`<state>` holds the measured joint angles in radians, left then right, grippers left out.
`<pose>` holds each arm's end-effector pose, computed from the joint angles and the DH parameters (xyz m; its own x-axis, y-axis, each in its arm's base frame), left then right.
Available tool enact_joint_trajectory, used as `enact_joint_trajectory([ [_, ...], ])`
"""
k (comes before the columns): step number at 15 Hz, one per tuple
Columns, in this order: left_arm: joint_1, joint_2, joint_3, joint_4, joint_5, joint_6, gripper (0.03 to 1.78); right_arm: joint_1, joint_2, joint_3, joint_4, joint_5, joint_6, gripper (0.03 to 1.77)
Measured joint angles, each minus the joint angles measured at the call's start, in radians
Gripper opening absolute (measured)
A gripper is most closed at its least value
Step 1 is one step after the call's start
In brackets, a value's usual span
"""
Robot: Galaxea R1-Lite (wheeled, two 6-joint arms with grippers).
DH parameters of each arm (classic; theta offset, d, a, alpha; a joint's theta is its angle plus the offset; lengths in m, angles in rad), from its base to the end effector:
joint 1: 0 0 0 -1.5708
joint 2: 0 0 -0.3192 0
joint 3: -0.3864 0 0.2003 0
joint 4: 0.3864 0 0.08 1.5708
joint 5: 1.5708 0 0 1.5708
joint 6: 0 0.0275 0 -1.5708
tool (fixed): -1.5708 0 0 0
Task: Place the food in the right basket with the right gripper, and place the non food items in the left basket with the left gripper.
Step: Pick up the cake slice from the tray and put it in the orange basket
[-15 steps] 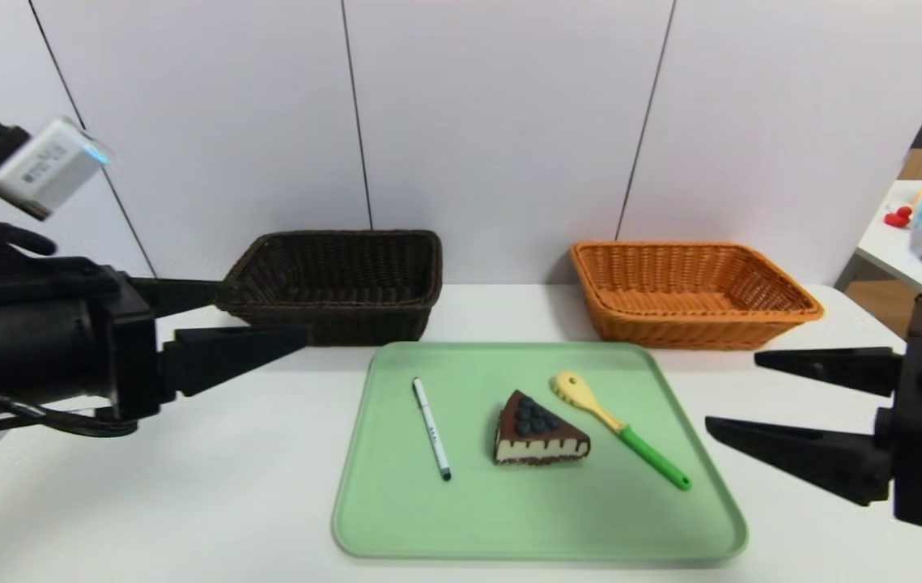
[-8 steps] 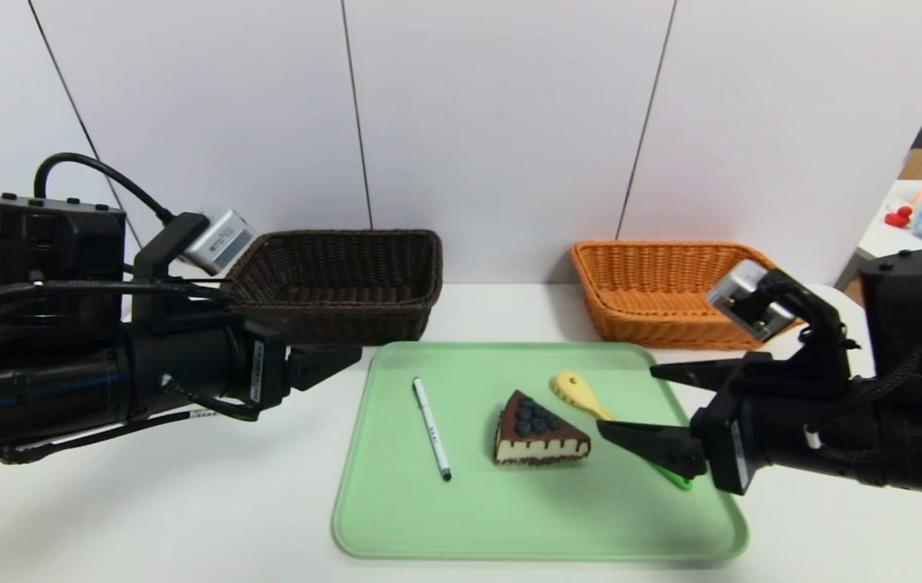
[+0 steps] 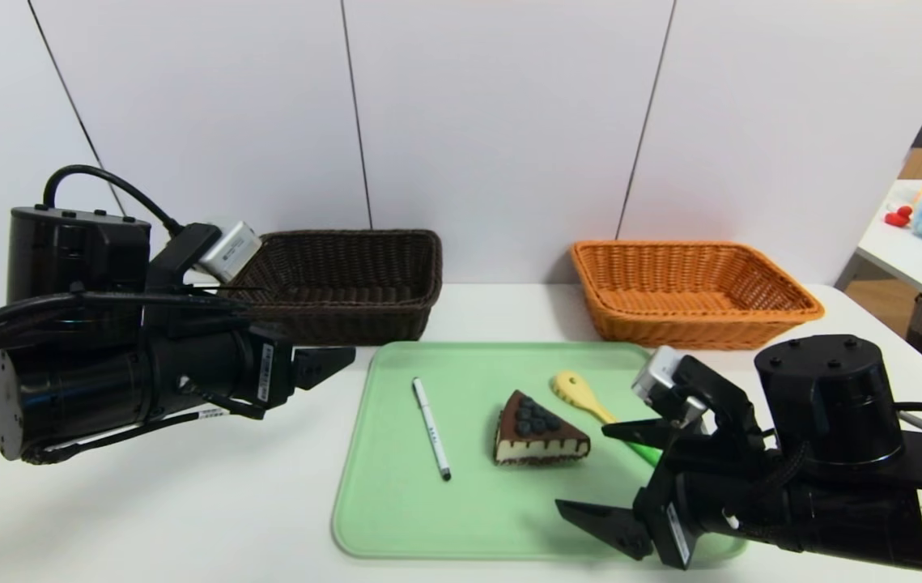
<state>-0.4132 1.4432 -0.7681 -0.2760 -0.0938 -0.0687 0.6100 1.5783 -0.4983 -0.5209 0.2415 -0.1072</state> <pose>0.2282 -0.1029 0.2179 0.8025 -0.4541 -0.3869 0.4533 0.8858 -0.0996 0.1986 0.1468 0.1345 0.5377 0.6676 -0.5150 -0.7648 0.6433 0.0354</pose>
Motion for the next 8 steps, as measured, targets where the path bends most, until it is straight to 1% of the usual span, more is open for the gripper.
enact_joint_trajectory([
  [1,0.0,-0.003,0.001,0.0,0.0,-0.001,1.69,0.007,0.013,0.001,-0.023,-0.001,-0.003,1.7],
  [5,0.0,-0.019,0.011,0.0,-0.003,-0.005,1.69,0.017,0.089,0.008,-0.175,-0.008,-0.026,1.7],
  [8,0.0,-0.025,0.018,-0.001,-0.004,-0.006,1.69,0.017,0.128,0.007,-0.186,-0.009,-0.027,1.7],
])
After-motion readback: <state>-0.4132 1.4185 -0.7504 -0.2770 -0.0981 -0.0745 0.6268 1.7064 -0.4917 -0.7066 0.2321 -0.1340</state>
